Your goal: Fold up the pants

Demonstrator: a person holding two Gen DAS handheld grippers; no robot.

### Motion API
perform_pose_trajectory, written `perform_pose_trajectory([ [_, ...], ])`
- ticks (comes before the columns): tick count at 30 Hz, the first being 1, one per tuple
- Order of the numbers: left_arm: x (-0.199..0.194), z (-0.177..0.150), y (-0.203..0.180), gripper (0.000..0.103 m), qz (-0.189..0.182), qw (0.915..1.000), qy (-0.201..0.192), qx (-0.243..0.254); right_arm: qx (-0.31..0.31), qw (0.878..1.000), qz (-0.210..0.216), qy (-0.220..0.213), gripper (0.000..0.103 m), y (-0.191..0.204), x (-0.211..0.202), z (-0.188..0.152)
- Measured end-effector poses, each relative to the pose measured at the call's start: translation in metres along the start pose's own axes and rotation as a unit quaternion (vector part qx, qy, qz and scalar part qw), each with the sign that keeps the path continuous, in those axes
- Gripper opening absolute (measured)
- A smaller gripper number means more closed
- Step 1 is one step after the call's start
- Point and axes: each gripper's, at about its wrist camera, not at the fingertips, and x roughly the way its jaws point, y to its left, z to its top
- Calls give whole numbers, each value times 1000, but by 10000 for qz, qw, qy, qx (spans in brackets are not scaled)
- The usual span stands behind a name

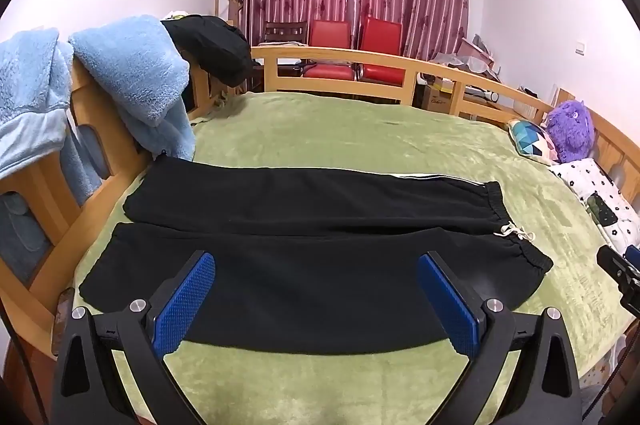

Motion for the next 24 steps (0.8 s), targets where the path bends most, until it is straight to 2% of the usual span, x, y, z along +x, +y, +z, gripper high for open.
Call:
perform_pose_trajectory([
  [14, 1, 9, 1, 102, -20, 10000, -2, -56, 109, 9998, 144, 45, 103, -5, 3, 6],
  [24, 12, 21, -10, 102, -109, 9998, 154, -10, 142, 9997, 165, 131, 103, -8, 12, 19],
])
